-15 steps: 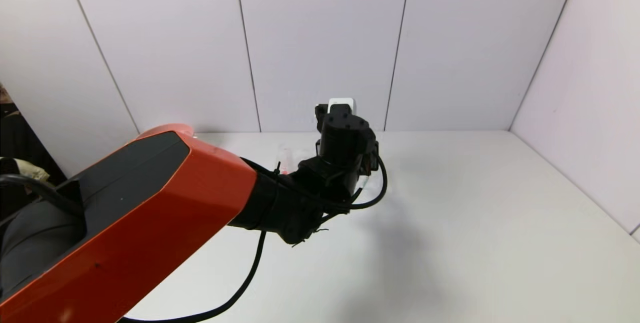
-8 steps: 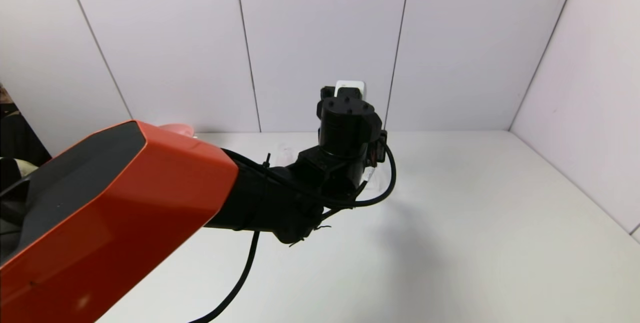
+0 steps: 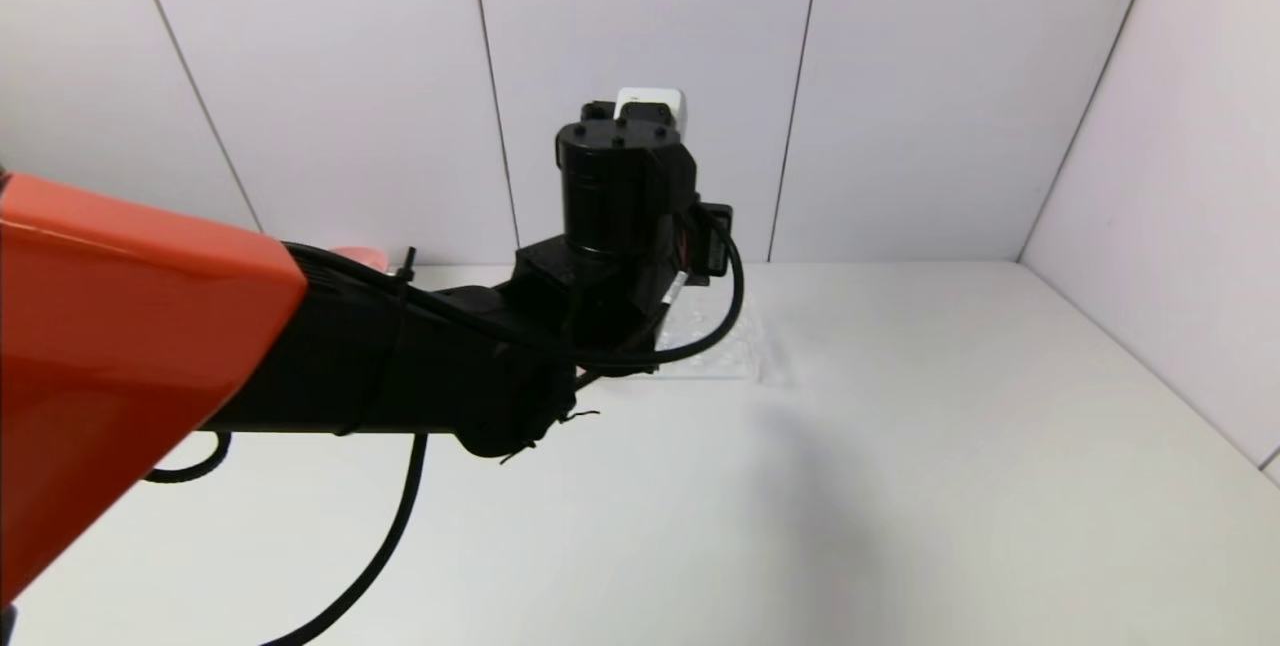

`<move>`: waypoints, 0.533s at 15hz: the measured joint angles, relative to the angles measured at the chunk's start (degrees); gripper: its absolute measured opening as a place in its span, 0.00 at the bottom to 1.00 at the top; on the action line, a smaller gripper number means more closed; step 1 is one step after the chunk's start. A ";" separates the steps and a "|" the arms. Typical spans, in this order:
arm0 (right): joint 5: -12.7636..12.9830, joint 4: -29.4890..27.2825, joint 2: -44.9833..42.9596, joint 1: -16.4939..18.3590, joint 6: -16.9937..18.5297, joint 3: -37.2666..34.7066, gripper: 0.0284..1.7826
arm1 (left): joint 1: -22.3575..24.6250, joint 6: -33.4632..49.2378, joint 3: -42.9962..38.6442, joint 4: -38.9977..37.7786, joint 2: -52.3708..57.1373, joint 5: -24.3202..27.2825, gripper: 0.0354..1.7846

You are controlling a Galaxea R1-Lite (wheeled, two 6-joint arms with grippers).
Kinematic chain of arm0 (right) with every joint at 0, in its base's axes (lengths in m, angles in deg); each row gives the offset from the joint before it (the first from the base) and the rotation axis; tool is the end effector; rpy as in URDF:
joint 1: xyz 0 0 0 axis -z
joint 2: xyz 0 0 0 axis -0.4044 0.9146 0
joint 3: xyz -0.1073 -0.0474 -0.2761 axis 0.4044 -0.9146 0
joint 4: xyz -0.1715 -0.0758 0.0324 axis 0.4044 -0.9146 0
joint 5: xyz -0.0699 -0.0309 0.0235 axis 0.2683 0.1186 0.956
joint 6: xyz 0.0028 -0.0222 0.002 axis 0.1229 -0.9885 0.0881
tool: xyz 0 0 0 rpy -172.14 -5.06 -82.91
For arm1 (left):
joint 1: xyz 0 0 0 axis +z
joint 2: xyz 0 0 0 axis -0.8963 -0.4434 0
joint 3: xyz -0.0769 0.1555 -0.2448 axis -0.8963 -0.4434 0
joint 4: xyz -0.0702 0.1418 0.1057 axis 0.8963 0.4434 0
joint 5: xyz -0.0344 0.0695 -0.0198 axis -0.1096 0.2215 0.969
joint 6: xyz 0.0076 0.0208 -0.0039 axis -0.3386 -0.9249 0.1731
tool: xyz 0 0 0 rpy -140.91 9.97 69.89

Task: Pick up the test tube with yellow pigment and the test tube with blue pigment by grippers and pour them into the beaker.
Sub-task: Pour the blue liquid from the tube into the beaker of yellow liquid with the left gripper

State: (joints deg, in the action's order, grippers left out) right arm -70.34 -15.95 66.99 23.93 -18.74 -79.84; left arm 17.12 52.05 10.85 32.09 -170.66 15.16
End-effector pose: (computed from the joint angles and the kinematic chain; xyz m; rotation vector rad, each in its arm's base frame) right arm -0.0229 -0.0008 0.0757 0.0948 -0.0046 -0.0391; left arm 0.2941 -0.2941 0.2293 -0.0721 -0.0265 -0.2832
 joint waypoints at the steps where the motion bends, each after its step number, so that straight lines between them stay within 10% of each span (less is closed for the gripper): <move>1: 0.02 0.00 0.00 0.00 0.00 0.00 0.96 | 1.17 -0.06 -0.54 0.38 1.23 0.05 0.24; 8: 0.02 0.00 0.00 0.00 0.00 0.00 0.96 | 15.58 -0.01 -5.71 1.62 8.96 4.51 0.24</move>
State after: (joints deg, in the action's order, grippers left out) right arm -70.32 -15.95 66.99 23.93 -18.74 -79.84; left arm 32.70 52.04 5.14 33.71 -161.70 19.67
